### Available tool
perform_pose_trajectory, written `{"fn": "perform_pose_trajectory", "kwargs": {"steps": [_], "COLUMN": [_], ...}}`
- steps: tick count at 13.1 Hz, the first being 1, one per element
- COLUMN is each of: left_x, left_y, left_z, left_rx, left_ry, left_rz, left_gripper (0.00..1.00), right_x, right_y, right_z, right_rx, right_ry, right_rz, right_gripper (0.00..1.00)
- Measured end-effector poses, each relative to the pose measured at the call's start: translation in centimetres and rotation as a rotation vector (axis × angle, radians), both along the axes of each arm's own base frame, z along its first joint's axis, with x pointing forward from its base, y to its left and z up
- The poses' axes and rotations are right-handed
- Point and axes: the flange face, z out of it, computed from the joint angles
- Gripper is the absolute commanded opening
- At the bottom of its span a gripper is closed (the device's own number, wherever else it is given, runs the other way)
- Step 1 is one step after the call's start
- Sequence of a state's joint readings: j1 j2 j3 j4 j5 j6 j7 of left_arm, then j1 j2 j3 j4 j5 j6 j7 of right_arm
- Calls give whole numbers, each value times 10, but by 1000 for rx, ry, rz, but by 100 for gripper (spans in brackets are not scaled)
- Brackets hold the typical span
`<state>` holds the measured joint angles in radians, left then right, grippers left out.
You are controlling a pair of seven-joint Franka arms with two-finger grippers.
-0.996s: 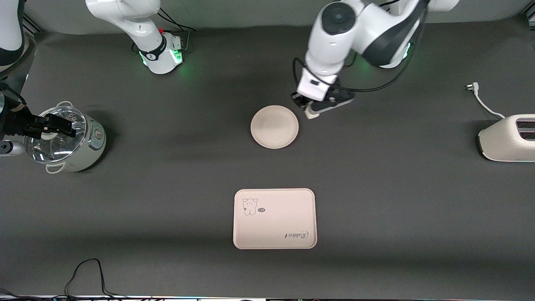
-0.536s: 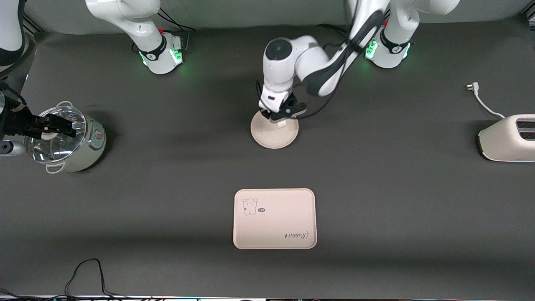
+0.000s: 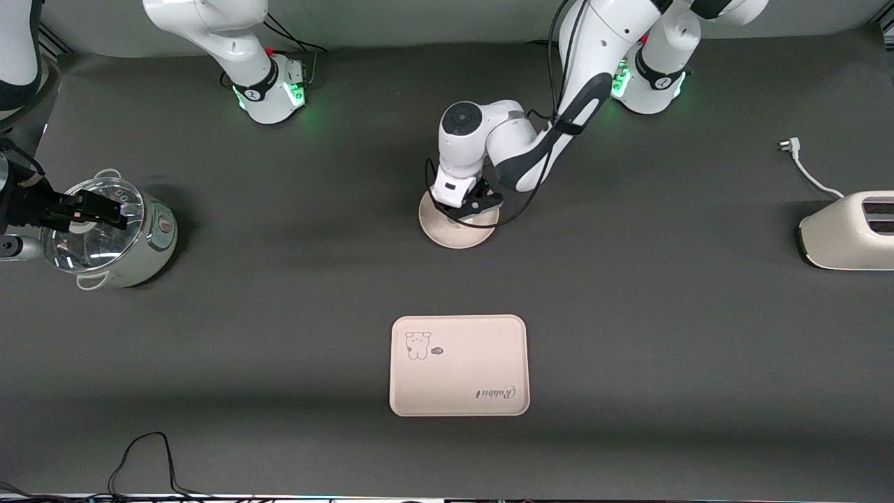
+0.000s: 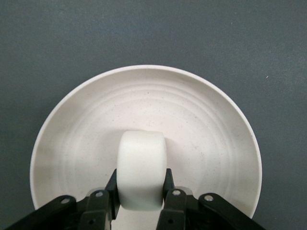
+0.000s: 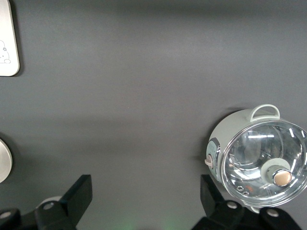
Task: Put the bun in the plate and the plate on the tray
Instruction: 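Release the bun onto the plate and withdraw the left gripper, then move the right gripper to the plate rim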
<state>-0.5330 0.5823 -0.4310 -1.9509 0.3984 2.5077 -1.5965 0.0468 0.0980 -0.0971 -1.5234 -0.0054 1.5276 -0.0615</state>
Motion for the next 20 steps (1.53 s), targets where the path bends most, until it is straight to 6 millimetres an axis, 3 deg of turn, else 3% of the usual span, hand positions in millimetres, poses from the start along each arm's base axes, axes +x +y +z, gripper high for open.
{"fn": "perform_pose_trajectory", "kwargs": {"steps": [6,8,10,13,15,17,20], "left_x": [5,17,43,108,148,183,225], "left_y": [0,1,15,73,125,176,254], "left_z": [4,18,46,100,120,140,204], "left_rx": [-4,-19,-20,-23,6,46,67], "left_ry": [-11,-32,-69,-140,-155,-96,102], "left_rz": [3,25,70,202,257,262,178], "left_gripper": [100,100,100,100,100,100,100], "right_x": [0,0,0,0,-2,-8,-20], "right_y": [0,1,5,18,28,46,87], "right_z": [-3,-5,-5,-5,-5,-7,-7], "right_rx": [0,0,0,0,3,14,48], "right_ry": [7,10,10,11,15,23,32], "right_rz": [0,2,3,19,34,22,1], "right_gripper": [100,100,100,100,100,100,100]}}
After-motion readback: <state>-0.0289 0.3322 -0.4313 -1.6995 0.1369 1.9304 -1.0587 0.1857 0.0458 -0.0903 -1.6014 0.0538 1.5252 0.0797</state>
